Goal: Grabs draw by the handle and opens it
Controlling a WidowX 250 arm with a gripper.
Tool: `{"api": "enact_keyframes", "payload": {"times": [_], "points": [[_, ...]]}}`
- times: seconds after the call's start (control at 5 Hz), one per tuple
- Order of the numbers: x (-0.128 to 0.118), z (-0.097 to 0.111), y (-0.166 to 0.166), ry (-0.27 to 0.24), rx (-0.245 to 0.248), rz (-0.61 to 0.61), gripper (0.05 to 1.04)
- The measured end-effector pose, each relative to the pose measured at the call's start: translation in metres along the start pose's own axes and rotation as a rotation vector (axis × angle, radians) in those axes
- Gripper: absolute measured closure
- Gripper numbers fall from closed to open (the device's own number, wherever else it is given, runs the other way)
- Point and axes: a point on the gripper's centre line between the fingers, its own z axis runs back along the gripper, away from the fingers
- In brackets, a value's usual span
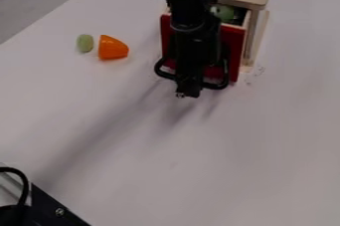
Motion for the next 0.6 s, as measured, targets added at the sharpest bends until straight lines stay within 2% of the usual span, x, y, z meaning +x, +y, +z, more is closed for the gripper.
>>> {"api": "enact_keyframes", "payload": {"times": [0.6], "points": [[0.0025,0.0022,-0.0168,-0.005,-0.008,0.015,0.960]]}}
